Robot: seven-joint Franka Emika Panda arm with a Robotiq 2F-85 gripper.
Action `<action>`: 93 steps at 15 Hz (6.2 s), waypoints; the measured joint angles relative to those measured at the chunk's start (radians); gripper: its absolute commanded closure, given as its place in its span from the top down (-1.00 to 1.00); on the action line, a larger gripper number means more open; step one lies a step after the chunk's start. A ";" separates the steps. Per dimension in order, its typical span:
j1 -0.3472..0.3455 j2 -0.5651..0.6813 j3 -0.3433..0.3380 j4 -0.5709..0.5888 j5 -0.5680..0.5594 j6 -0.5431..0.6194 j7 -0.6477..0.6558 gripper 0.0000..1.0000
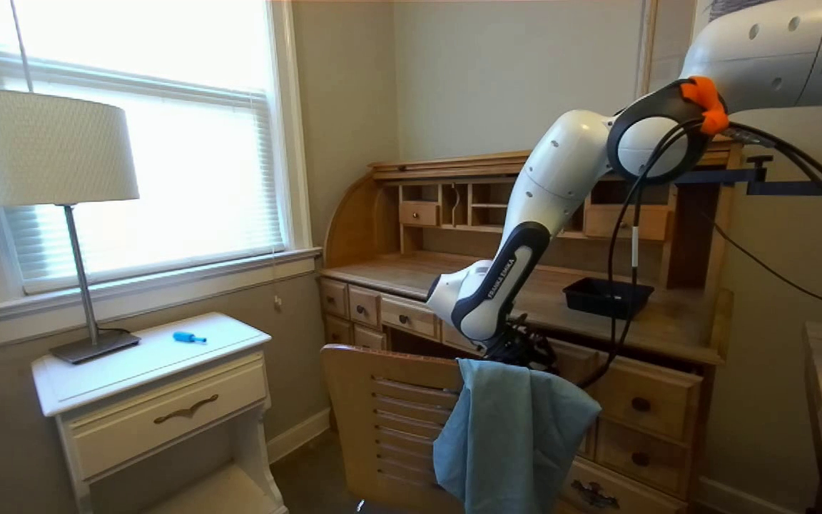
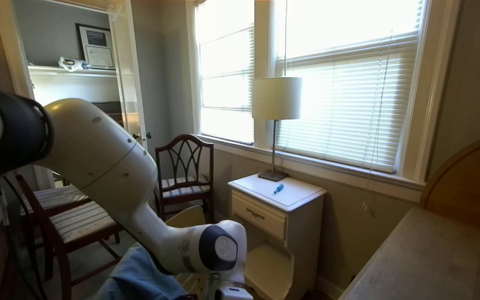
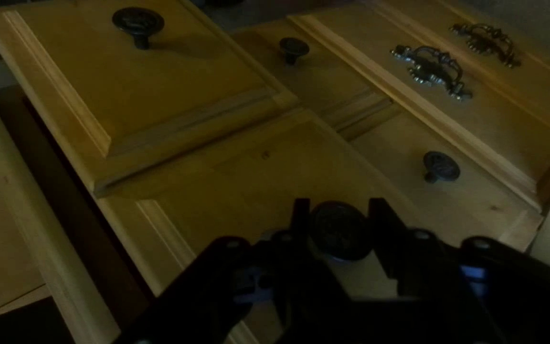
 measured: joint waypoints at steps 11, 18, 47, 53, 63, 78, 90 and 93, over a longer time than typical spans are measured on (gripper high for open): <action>0.009 -0.001 0.027 0.013 0.002 -0.026 -0.031 -0.80; 0.065 -0.016 0.057 0.005 0.001 -0.048 -0.039 -0.80; -0.054 -0.029 0.099 0.039 0.093 -0.001 0.068 1.00; -0.074 -0.021 0.099 0.038 0.129 -0.067 0.143 0.18; -0.080 -0.004 0.104 0.038 0.131 -0.062 0.201 -0.96; 0.029 0.014 0.094 0.009 0.046 -0.034 0.143 -0.98; 0.039 -0.008 0.111 0.028 0.044 -0.034 0.074 0.86; 0.035 -0.008 0.110 0.046 0.044 -0.034 0.074 1.00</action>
